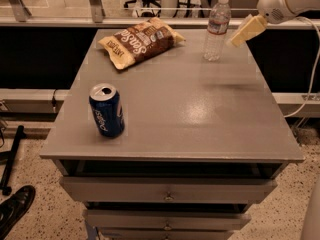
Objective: Pick water bottle
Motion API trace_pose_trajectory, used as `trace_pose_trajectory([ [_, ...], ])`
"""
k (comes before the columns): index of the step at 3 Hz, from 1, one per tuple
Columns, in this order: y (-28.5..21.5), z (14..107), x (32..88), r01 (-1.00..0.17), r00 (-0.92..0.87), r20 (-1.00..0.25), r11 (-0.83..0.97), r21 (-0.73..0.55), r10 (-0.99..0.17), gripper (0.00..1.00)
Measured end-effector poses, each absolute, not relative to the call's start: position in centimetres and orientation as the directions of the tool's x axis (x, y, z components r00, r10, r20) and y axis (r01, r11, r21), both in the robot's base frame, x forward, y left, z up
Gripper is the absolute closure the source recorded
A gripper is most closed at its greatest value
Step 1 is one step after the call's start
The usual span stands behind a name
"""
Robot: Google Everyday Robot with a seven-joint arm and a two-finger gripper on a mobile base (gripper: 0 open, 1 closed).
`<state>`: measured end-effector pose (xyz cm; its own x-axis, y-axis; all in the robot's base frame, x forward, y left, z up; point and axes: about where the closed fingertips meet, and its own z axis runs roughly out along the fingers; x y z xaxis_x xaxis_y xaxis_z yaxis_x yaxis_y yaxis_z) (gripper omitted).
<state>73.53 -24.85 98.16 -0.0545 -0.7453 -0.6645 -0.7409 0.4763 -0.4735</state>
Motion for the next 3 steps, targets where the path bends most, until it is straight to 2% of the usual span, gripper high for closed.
trace_pose_trajectory([
  [2,-25.17,98.37,73.80,-0.732,-0.049,-0.702,0.504,-0.458,-0.710,0.00],
  [3,-25.64,98.29,74.02,-0.710,-0.032,-0.797,0.575,-0.407,-0.603,0.00],
])
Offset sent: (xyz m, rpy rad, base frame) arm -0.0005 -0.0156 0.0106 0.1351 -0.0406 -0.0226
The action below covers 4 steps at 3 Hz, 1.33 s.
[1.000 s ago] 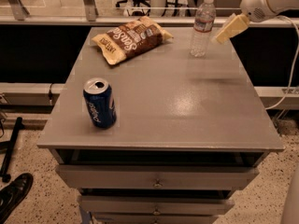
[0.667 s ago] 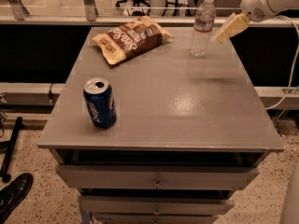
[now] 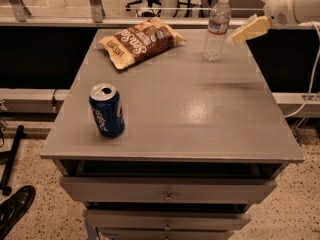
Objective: Pick water bottle
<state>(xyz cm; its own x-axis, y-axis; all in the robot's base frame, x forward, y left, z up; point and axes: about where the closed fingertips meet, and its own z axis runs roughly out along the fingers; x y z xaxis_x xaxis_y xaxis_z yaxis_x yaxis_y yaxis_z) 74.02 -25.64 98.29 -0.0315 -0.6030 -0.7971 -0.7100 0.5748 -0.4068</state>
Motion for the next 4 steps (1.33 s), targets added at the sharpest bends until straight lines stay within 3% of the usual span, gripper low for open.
trace_pose_trajectory([
  [1,-25.8,98.2,74.7,-0.683,-0.002,-0.861,0.630,-0.370,-0.508,0.00],
  [4,-23.4,95.2,78.3,-0.699,-0.014,-0.924,0.665,-0.265,-0.383,0.00],
])
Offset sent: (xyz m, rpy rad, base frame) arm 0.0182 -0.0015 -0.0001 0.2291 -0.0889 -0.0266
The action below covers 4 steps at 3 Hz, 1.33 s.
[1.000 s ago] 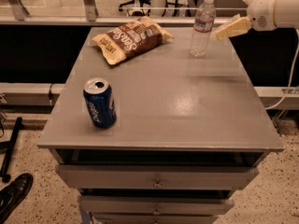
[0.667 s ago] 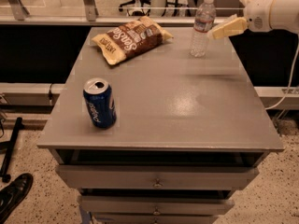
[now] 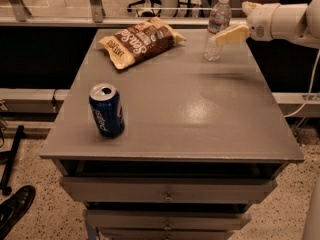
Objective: Pick water bottle
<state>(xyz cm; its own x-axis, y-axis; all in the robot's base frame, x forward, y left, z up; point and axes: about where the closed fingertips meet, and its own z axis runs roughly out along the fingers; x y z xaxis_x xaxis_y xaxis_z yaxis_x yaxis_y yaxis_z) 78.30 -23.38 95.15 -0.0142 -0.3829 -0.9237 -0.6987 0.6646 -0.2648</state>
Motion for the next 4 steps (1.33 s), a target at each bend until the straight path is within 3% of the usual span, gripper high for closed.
trace_pose_trajectory([
  [1,-22.6,94.4,79.9,-0.702,-0.029,-0.949,0.682,-0.204,-0.314,0.02],
  [2,-21.6,94.3,80.7,-0.713,-0.046,-0.964,0.685,-0.152,-0.262,0.24],
  [3,-21.3,94.4,80.8,-0.715,-0.066,-0.976,0.692,-0.099,-0.207,0.55],
  [4,-20.4,95.5,79.5,-0.745,-0.067,-0.982,0.663,-0.067,-0.174,0.78],
])
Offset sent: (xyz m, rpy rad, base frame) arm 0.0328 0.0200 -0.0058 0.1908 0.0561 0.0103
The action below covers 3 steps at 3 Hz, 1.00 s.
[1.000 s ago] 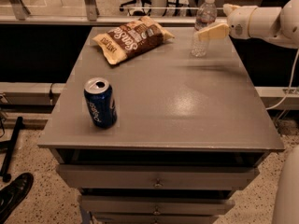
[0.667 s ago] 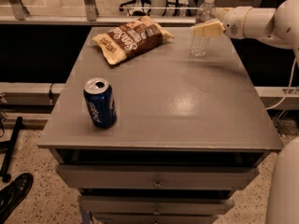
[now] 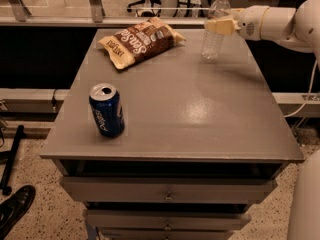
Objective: Pick water bottle
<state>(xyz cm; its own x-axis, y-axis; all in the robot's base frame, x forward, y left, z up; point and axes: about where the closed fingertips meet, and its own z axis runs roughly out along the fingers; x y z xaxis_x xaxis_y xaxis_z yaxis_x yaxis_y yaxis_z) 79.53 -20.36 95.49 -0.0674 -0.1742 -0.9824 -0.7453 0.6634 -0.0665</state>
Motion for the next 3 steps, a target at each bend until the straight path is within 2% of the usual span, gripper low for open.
trace_pose_trajectory([
  [1,-18.0,97.9,76.6,-0.812,-0.043,-0.989,0.582,-0.046,-0.139,0.99],
  [3,-14.7,101.9,70.2,-0.913,-0.039,-0.994,0.409,-0.006,-0.102,1.00],
])
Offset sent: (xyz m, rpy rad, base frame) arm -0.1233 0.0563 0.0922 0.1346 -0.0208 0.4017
